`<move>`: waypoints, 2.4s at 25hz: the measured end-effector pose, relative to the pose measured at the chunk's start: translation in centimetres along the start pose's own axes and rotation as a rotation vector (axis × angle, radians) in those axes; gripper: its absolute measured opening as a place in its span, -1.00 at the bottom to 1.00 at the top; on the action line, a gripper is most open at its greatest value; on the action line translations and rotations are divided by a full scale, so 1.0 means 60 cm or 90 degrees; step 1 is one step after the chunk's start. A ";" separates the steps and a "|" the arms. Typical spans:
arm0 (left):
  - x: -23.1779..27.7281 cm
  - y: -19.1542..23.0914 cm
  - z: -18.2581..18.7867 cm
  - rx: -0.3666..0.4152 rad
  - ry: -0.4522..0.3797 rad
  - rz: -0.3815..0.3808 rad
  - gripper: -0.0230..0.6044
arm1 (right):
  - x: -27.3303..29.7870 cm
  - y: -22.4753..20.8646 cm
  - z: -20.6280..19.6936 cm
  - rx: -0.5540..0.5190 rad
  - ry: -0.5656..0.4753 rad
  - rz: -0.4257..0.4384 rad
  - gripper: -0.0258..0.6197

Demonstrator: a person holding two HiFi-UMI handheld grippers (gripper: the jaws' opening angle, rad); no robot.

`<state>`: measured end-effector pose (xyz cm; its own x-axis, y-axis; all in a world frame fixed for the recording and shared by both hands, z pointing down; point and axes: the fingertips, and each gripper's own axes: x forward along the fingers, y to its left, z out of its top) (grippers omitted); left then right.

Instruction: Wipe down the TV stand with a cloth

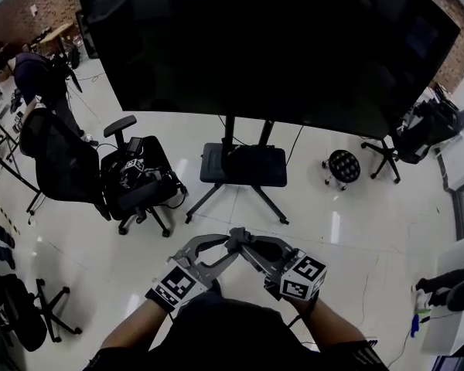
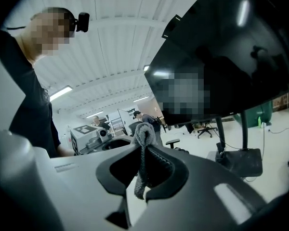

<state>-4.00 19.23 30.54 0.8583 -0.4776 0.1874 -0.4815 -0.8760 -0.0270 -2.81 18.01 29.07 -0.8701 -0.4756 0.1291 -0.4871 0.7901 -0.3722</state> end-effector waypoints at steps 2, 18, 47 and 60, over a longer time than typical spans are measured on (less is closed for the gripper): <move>-0.005 0.032 -0.011 -0.009 0.002 -0.008 -0.37 | 0.020 -0.030 0.007 0.007 -0.009 -0.039 -0.83; 0.016 0.242 -0.064 -0.097 0.020 0.054 -0.25 | 0.178 -0.405 0.024 -0.064 0.048 -0.257 -0.83; 0.334 0.596 -0.290 -0.208 0.070 0.094 -0.23 | 0.559 -0.996 -0.038 -0.210 0.144 -0.310 -0.83; 0.348 0.594 -0.347 -0.231 0.073 0.110 -0.23 | 0.597 -1.055 -0.167 -0.213 0.256 -0.279 -0.83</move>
<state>-6.90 -20.55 53.91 0.7442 -0.5866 0.3194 -0.6653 -0.6933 0.2769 -3.88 -45.16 66.43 -0.5164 -0.6495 0.5581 -0.7412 0.6654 0.0885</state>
